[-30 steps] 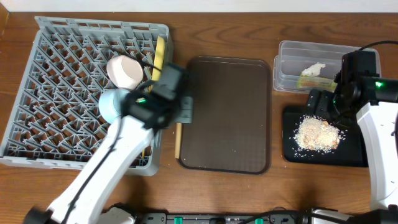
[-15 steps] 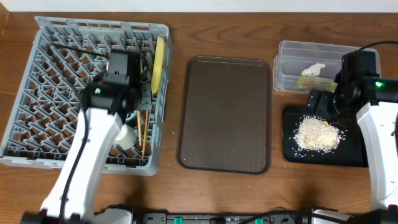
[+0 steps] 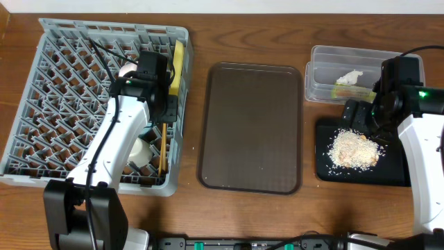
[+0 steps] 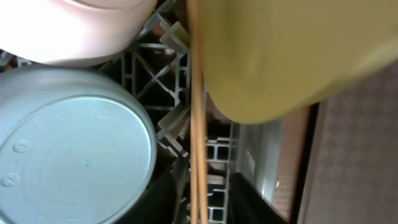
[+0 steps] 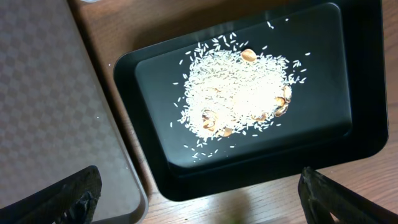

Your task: Sort waste into correct bins and load items into the dishwasher

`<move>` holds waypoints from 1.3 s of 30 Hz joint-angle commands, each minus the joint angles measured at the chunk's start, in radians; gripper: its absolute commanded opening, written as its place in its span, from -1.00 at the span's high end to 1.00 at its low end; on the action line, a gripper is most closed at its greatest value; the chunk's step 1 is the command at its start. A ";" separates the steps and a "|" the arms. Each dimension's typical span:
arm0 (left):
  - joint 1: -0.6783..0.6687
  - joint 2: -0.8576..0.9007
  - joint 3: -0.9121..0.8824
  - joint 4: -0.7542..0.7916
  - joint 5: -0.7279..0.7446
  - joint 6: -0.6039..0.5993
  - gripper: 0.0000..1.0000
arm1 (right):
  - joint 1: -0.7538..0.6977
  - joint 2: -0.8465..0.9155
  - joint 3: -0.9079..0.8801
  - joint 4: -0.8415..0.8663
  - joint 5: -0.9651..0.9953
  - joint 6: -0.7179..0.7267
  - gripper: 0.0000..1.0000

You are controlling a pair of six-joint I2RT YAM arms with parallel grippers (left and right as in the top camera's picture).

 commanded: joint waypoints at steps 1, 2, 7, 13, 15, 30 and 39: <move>0.004 0.000 0.020 -0.003 0.002 0.011 0.24 | -0.010 -0.011 0.017 -0.001 0.010 -0.011 -0.98; 0.004 -0.003 0.020 -0.003 0.002 0.011 0.14 | -0.010 -0.011 0.017 0.000 0.009 -0.011 -0.99; 0.003 -0.064 0.023 -0.003 0.045 0.010 -0.11 | -0.007 -0.011 0.017 0.037 -0.124 -0.039 -0.98; -0.011 -0.146 0.023 0.033 0.385 0.010 -0.27 | 0.066 -0.010 0.014 0.199 -0.237 -0.104 -0.98; -0.034 -0.148 0.023 0.051 0.389 0.010 -0.30 | 0.112 -0.007 0.005 0.277 -0.236 -0.137 -0.98; -0.115 -0.093 0.019 -0.047 0.187 -0.069 -0.67 | 0.219 0.156 -0.011 0.331 -0.138 -0.184 -0.98; -0.114 -0.267 -0.151 0.006 0.123 -0.070 -0.69 | 0.224 -0.006 -0.168 0.374 -0.109 -0.169 -0.98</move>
